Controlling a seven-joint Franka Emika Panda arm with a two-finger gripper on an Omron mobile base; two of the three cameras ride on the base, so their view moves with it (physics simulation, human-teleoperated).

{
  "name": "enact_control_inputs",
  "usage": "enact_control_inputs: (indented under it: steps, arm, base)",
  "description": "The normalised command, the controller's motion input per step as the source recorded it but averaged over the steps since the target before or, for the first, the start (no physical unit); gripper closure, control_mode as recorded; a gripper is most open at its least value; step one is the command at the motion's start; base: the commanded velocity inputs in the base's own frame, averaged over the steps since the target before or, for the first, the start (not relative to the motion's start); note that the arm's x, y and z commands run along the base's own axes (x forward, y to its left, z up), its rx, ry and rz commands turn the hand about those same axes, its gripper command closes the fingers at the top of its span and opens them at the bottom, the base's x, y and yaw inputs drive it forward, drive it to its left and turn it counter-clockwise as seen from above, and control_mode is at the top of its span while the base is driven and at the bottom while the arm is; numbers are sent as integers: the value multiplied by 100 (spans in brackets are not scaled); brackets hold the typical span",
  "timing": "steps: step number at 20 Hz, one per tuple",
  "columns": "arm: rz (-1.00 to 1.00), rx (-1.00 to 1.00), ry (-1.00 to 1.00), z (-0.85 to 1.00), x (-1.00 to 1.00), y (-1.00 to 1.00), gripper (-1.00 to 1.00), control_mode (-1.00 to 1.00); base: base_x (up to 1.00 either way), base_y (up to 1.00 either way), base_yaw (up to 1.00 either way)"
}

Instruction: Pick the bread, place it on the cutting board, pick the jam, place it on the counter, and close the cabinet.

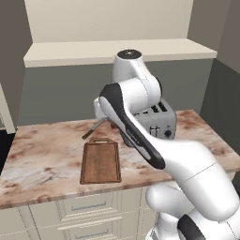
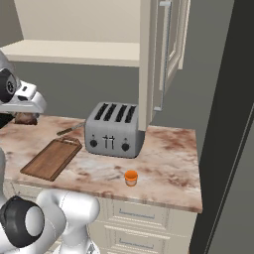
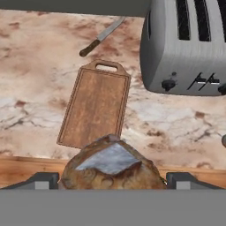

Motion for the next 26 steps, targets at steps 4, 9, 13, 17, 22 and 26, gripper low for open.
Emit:
enact_control_inputs:
  steps: [4,9,13,17,22,26]
  arm:
    - [0,1,0,-35,10,4,100,-100]
    - [0,0,-2,-42,16,6,100,-100]
    - [0,0,-3,-43,28,9,100,-100]
    - [0,0,-3,-41,27,11,100,-100]
    - [0,0,-1,-45,26,14,100,-100]
    - [0,0,0,-50,24,15,100,-100]
  base:
    - [0,0,0]
    - [0,0,0]
    - [0,0,0]
    - [0,0,0]
    - [0,0,0]
    - [0,0,0]
